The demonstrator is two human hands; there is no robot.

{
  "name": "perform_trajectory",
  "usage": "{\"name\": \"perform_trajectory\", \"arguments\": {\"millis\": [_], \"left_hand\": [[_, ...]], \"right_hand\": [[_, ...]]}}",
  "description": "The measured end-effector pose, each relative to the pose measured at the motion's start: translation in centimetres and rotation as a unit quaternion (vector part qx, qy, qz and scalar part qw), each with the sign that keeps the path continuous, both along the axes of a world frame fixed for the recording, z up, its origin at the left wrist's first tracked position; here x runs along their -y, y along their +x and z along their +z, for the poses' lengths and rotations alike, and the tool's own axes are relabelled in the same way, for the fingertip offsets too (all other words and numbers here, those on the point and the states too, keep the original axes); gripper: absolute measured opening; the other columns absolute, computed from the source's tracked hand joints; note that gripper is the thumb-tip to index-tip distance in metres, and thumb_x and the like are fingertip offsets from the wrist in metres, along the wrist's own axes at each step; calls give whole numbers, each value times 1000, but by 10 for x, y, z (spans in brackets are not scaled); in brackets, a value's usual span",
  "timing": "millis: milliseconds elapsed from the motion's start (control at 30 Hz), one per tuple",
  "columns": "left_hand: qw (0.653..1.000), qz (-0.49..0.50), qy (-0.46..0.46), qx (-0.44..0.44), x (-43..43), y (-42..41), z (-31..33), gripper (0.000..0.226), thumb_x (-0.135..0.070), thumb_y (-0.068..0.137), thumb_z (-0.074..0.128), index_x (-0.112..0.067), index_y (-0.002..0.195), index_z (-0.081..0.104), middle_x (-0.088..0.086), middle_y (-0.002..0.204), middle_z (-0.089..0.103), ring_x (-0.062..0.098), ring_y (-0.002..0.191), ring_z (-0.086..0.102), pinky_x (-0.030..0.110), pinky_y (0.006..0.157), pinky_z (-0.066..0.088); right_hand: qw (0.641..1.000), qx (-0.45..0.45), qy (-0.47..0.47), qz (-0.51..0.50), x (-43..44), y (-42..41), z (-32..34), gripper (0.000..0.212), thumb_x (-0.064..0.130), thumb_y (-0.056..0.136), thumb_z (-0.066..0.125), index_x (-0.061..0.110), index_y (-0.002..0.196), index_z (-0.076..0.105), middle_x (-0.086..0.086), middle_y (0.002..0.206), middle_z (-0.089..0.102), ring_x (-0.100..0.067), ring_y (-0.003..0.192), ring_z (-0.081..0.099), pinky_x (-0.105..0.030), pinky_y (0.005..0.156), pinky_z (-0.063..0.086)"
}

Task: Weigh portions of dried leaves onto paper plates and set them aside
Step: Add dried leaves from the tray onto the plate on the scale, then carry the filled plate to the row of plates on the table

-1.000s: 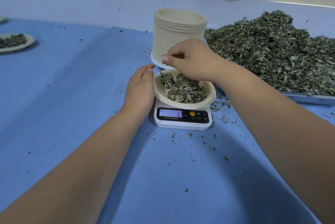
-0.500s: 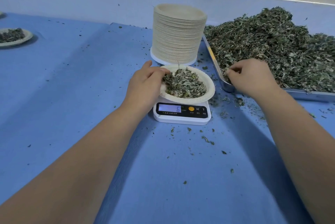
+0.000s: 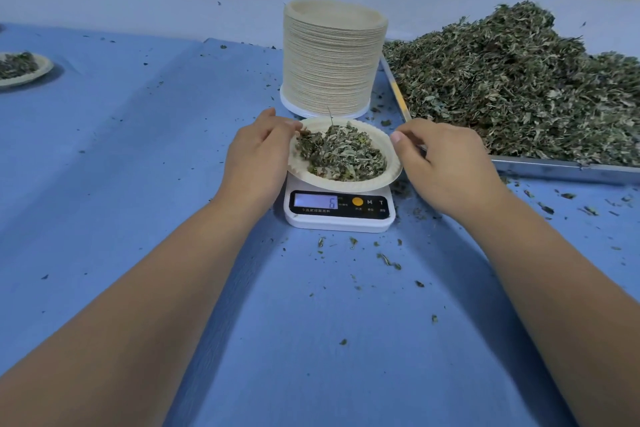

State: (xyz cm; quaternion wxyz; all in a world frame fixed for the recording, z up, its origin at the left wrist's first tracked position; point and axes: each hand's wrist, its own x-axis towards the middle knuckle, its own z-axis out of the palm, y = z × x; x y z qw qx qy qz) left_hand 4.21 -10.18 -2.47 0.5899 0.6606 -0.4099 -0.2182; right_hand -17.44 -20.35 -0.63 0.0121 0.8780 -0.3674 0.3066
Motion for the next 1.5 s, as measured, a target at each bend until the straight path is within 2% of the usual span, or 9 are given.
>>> {"name": "perform_trajectory", "arguments": {"millis": [200,600,733,833,900,1000,1100,1267,1500], "left_hand": [[1000,8,-9,16,2,3,-3,35,-38,85,47,-31,70,77,-16,145,53,0,130,46,23,94,30],[999,27,-30,-31,4,6,-1,31,-36,85,47,-33,79,77,-30,123,62,-6,121,52,35,106,40],[997,-6,2,-72,8,4,-4,41,-46,82,44,-37,116,66,-29,112,62,-17,105,54,31,98,43],[978,-37,37,-202,14,1,-4,59,-52,82,48,-27,135,56,-4,137,60,18,128,55,45,111,39],[958,3,17,-286,10,6,5,36,-42,89,51,-19,113,65,2,117,70,25,111,66,46,105,46],[937,78,-40,-339,-4,28,22,12,-22,93,55,-14,87,62,3,75,66,23,73,67,43,81,53],[919,116,-89,-367,-28,66,34,21,-13,94,52,-9,108,68,8,87,73,25,74,73,49,77,61],[905,223,-111,-344,-90,147,34,23,-10,94,48,-7,107,67,14,92,70,30,83,72,55,81,59],[892,384,-55,-232,-191,273,16,11,-17,87,45,-17,77,51,1,83,64,23,76,54,37,71,42]], "right_hand": [[999,14,44,3,0,1,-2,37,41,104,42,17,111,69,7,77,63,-19,72,56,-41,86,45],[996,33,82,9,-1,1,-2,30,38,103,47,20,111,69,14,80,63,-11,71,54,-41,98,43],[988,22,155,17,1,-3,-1,26,33,103,45,29,114,68,37,67,59,11,75,54,-51,124,7],[981,16,190,45,-2,-2,0,26,30,102,46,31,109,71,33,74,63,0,107,60,-49,123,-8],[975,20,207,72,-8,4,3,22,30,101,50,35,107,71,25,93,68,-6,135,47,-46,123,-11],[967,9,214,134,-20,24,8,21,45,92,61,41,111,68,30,111,56,12,141,28,-41,124,-9],[964,-8,191,185,-37,67,13,34,57,85,68,42,115,66,39,108,47,33,123,22,-32,123,-7],[952,-24,176,251,-72,173,10,34,64,84,64,43,111,64,33,88,63,-12,103,52,-39,108,36],[932,-29,162,322,-128,340,-15,36,62,84,67,35,108,66,14,106,67,-14,98,58,-32,83,48]]}}
